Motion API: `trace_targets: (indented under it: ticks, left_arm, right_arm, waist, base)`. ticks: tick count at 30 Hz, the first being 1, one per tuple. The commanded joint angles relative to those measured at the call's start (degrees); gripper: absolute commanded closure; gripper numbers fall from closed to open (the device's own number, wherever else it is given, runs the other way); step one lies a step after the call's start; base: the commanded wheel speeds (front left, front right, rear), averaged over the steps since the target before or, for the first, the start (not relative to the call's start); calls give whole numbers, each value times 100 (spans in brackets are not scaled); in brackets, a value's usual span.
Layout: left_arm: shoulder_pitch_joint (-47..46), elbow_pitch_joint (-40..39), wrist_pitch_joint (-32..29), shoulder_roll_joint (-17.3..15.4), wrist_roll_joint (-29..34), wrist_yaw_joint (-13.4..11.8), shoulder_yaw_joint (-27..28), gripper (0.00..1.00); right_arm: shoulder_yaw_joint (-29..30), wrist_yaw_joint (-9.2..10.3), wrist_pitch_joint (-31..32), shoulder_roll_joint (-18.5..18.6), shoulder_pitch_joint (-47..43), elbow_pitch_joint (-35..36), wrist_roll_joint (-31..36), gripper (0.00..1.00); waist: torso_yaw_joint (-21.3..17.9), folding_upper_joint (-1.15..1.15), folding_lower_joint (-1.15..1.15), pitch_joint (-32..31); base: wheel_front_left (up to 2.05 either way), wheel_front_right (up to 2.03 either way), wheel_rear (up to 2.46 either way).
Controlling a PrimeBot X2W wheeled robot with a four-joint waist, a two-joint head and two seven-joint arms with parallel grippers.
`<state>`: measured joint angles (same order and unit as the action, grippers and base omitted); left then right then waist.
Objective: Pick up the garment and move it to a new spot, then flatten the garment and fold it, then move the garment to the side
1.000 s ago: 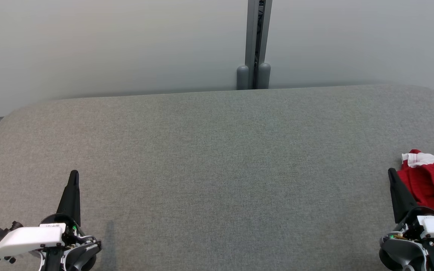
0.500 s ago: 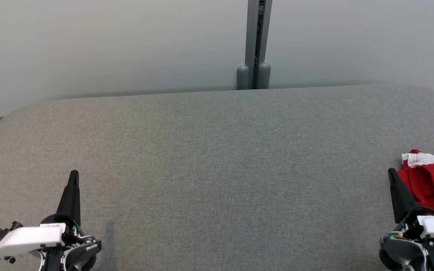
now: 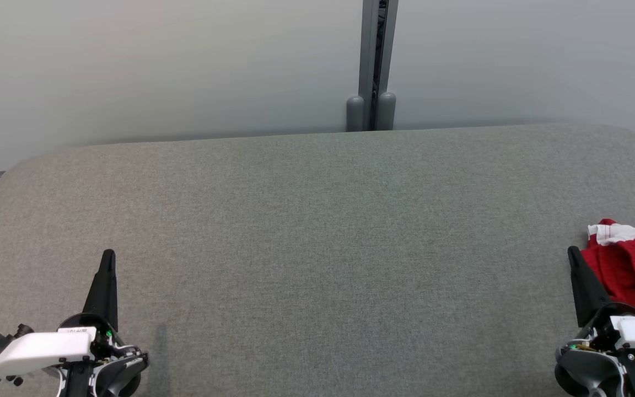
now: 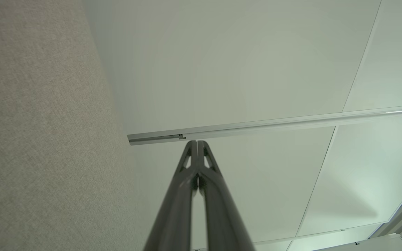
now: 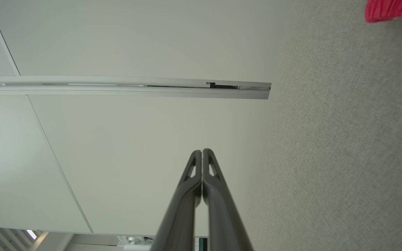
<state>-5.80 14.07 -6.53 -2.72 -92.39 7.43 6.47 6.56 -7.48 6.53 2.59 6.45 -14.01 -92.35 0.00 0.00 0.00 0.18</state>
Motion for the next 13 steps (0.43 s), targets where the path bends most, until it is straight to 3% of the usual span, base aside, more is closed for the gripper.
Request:
trace_targets:
  ticks: [1, 13]
  left_arm:
    - [-82, -20, -18, -30, -8, 23, 22, 100]
    - [-82, -20, -18, -30, -8, 23, 22, 100]
  right_arm:
    - [6, -1, 20, 55, -49, 20, -15, 100]
    - [6, -2, 20, 56, -49, 20, -15, 100]
  waist:
    - [0, 0, 0, 0]
    - [0, 0, 0, 0]
  base:
    - [0, 0, 0]
    - [0, 0, 0]
